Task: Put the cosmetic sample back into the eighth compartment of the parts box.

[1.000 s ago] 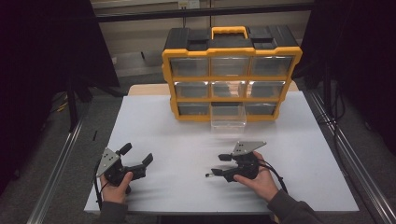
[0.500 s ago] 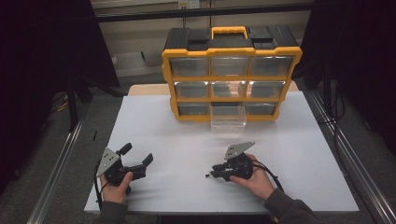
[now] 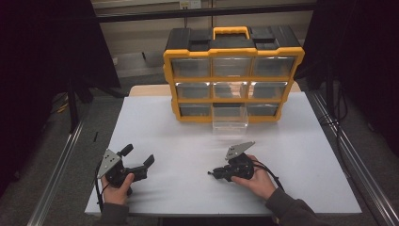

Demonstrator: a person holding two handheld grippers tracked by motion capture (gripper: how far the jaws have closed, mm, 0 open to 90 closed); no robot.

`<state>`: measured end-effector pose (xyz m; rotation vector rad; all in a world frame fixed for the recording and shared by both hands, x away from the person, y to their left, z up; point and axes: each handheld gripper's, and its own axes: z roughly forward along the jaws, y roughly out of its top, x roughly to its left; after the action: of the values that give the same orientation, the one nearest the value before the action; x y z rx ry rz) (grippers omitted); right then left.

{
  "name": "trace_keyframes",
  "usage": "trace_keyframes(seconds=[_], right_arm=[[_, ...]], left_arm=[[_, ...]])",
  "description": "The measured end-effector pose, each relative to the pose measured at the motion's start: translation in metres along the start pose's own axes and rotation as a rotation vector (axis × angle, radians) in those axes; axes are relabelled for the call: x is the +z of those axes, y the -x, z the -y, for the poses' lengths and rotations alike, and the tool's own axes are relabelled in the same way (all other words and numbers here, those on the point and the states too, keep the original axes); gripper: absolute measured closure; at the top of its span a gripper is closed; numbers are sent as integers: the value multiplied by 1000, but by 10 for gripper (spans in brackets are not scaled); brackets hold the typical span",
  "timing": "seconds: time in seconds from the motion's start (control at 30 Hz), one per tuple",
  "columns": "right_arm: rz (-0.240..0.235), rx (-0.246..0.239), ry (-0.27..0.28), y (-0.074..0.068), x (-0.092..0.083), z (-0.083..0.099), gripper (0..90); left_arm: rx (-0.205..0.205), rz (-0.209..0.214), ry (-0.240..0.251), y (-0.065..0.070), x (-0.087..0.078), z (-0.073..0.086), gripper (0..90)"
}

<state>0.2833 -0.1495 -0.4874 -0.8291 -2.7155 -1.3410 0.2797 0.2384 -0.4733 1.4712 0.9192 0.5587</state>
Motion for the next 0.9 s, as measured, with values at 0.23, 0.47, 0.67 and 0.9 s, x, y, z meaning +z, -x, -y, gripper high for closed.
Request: trace_keyframes(seconds=[0.23,0.47,0.67,0.9], right_arm=[[-19,4,14,1,-7,-8,815],[-43,24,28,4,-12,-12,815],[-46,26,31,7,-17,-12,815],[-47,27,33,10,-27,-19,815]], left_arm=[[8,-7,-4,0,-1,0,21],[42,-2,-27,-3,-2,-1,21],[59,4,-35,-3,-2,-1,21],[42,8,-27,-2,-1,-1,22]])
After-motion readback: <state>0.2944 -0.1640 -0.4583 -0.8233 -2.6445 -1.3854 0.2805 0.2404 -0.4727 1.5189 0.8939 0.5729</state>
